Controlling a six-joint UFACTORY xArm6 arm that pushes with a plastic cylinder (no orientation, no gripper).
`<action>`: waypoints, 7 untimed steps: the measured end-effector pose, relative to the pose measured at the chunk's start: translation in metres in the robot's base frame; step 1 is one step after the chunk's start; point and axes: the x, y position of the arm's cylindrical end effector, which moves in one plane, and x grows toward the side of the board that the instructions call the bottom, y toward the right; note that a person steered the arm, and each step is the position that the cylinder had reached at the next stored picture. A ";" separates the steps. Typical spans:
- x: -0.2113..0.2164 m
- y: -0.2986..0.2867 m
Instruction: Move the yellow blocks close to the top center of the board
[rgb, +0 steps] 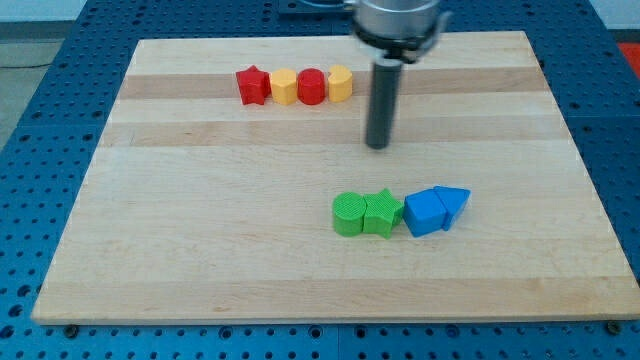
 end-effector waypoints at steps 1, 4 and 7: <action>-0.010 -0.051; -0.042 -0.109; -0.088 -0.083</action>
